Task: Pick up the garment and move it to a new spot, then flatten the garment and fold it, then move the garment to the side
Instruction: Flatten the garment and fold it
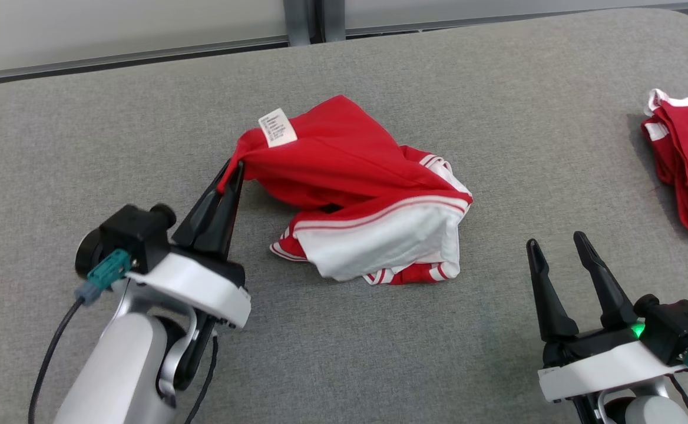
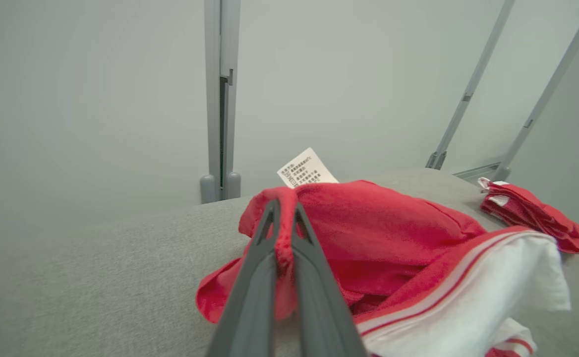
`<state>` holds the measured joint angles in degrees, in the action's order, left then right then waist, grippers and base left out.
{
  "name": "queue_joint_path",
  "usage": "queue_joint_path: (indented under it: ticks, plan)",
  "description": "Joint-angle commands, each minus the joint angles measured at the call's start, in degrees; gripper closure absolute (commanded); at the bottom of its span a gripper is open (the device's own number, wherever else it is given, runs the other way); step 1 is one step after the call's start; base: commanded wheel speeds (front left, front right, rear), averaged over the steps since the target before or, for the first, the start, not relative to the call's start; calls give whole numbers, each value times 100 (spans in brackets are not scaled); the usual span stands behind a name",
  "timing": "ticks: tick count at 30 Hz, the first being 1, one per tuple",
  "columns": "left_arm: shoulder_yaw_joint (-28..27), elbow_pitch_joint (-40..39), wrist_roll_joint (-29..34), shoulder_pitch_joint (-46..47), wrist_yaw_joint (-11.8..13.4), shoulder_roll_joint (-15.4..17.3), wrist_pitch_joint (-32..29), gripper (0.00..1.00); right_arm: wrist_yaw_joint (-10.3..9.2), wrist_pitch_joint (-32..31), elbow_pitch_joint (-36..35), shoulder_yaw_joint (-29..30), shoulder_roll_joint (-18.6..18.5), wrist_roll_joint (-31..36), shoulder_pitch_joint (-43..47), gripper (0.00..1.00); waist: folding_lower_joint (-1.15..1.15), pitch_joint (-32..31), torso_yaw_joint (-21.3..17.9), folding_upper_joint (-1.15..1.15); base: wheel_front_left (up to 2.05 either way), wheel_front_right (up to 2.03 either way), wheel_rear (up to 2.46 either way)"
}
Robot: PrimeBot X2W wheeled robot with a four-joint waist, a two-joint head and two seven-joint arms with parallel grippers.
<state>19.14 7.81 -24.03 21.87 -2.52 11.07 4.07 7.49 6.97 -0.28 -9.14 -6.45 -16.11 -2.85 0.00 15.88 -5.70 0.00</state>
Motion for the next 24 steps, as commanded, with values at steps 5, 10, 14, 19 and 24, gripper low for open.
queue_joint_path:
  ticks: [5, 10, 14, 19, 24]
  plan:
    - [-174, -903, 68, -1046, 558, 233, -239, 100, 0, -82, -30, 48, -26, -35, -21, 0, 0, 26, 134, 0, 0, 0, 0]
    - [-378, -1397, 5, -1939, 1015, 291, -337, 100, 0, -112, -83, 137, -34, -18, -23, 0, 0, 103, 235, 0, 0, 0, 0]
    - [-457, -1429, 94, -2388, 1330, 304, -366, 100, 0, -158, -96, 189, -49, -10, -26, 0, 0, 125, 300, 0, 0, 0, 0]
    - [-505, -1015, -18, -2634, 1407, 241, -284, 100, 0, -203, -99, 213, -84, -17, -71, 0, 0, 92, 332, 0, 0, 0, 0]
    - [-453, -474, -120, -2515, 1330, 139, -201, 0, 0, -227, -142, 248, -94, 41, -41, 0, 0, -1, 353, 0, 0, 0, 0]
